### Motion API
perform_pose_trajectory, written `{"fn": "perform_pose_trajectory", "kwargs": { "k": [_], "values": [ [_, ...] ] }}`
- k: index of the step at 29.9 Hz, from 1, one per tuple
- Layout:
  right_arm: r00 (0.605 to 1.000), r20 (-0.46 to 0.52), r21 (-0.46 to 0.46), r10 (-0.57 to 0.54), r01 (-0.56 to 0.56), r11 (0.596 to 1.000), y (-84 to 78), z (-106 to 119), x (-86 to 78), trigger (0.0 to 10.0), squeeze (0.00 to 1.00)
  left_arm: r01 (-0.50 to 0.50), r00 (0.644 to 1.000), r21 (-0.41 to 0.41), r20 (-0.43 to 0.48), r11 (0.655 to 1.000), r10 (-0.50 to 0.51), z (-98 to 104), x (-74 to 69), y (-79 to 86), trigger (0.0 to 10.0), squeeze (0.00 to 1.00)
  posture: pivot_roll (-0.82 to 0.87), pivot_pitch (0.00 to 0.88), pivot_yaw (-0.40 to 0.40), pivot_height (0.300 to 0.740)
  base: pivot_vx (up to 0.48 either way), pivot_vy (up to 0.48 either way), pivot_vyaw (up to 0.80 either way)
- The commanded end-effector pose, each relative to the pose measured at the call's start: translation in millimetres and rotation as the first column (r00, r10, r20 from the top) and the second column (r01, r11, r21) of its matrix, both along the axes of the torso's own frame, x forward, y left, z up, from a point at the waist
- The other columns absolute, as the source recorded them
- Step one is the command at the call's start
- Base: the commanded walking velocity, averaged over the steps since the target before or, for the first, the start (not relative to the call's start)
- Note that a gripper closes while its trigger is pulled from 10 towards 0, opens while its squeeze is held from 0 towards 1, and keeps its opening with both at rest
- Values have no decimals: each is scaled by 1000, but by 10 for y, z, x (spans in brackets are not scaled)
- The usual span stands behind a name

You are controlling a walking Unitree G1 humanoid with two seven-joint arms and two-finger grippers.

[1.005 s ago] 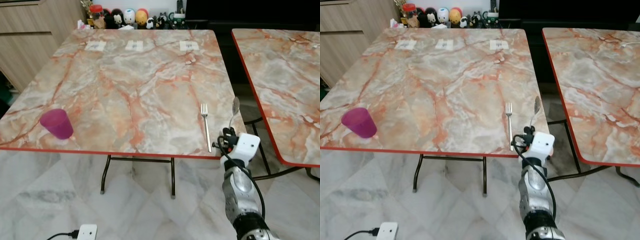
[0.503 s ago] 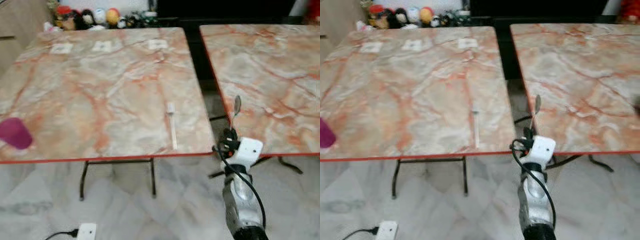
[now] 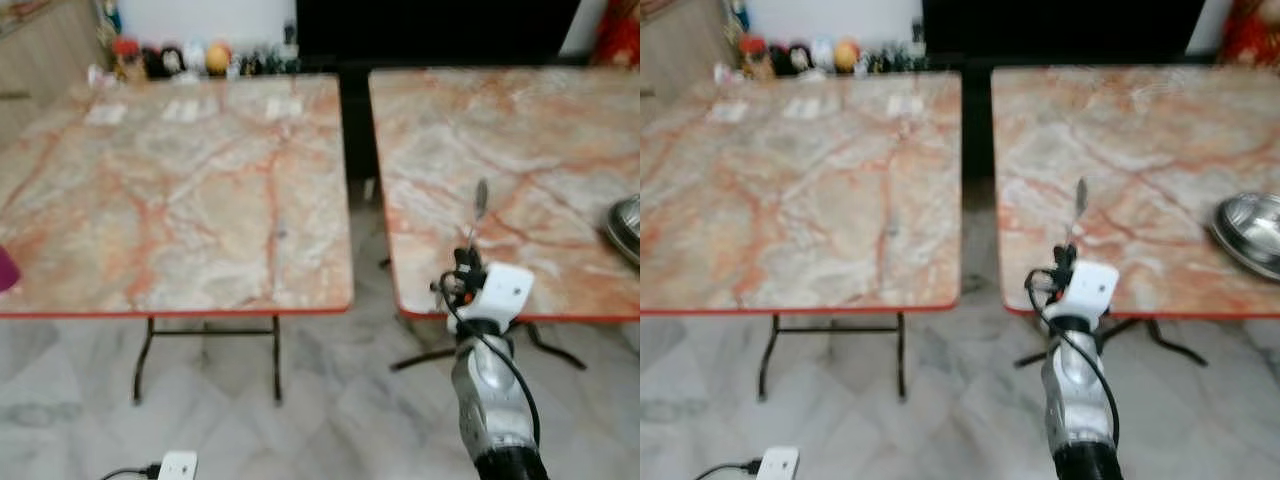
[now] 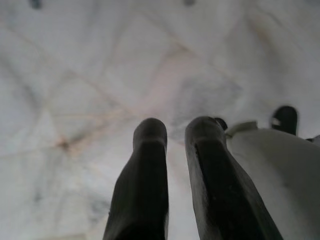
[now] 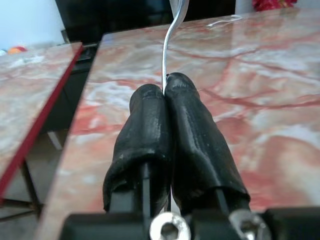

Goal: Setting the table

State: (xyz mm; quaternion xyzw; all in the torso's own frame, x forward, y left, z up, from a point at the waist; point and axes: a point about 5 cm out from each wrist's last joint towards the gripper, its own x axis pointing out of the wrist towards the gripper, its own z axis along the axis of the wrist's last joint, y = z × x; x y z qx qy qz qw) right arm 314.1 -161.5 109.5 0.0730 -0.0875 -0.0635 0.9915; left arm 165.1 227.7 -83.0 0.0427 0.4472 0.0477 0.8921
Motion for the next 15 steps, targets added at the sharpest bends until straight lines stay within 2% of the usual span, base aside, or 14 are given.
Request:
{"fn": "perform_pose_trajectory", "kwargs": {
  "k": [1,15],
  "values": [
    [1000,1,-2,11,-11,1000,44,27,2,10000,0,12,999,19,-36,1000,-11,-30,-84,40,10000,0,-66,91,23,740,0,-446,0],
    [1000,3,-13,-24,24,1000,-42,78,12,10000,0,15,999,17,-34,1000,-15,-28,-72,29,10000,0,-82,100,26,740,0,-443,0]
  ]
}}
